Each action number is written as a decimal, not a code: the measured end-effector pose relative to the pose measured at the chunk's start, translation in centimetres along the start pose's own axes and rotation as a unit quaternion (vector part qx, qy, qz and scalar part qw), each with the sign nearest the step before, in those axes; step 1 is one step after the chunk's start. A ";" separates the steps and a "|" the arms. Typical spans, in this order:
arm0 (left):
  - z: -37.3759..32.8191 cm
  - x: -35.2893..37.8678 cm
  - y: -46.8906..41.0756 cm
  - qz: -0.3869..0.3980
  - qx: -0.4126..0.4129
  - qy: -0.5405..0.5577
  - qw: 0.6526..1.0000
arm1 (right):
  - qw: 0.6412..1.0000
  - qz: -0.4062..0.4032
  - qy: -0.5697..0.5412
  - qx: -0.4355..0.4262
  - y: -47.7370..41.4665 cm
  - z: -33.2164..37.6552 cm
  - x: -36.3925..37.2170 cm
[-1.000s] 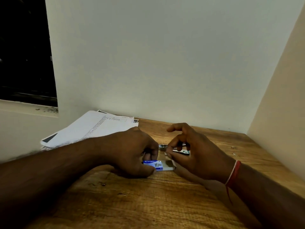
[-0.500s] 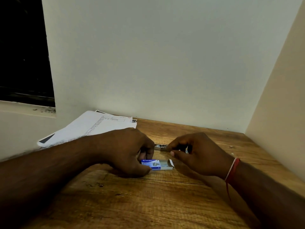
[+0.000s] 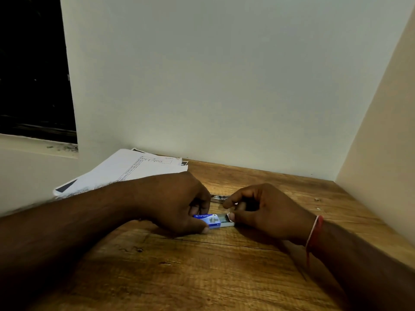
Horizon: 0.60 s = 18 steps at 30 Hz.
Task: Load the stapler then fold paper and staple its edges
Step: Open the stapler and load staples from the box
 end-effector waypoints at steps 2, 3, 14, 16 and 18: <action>0.0 0.0 -0.1 -0.004 -0.002 -0.004 1.000 | 1.000 -0.005 0.004 -0.001 -0.1 0.1 0.0; 0.0 0.1 -0.1 -0.003 -0.003 -0.004 1.000 | 1.000 -0.006 0.007 0.000 -0.1 0.1 0.1; -1.4 0.6 -0.6 -0.023 0.033 -0.037 0.998 | 1.000 -0.006 0.015 -0.021 -0.1 0.3 1.0; -1.4 0.6 -0.6 -0.031 0.042 -0.041 0.998 | 0.999 0.000 0.011 -0.031 -0.2 0.3 1.2; -1.4 0.7 -0.6 -0.036 0.046 -0.044 0.997 | 0.999 0.004 0.007 -0.040 -0.2 0.3 1.3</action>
Point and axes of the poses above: each hand's wrist, its own y-axis away from the middle knuckle, its own x-axis out of the palm, z = x × y, the point moved 5 cm from there along -y, towards the middle knuckle, and after that the axes turned 6 degrees about z, right-handed, at the moved point
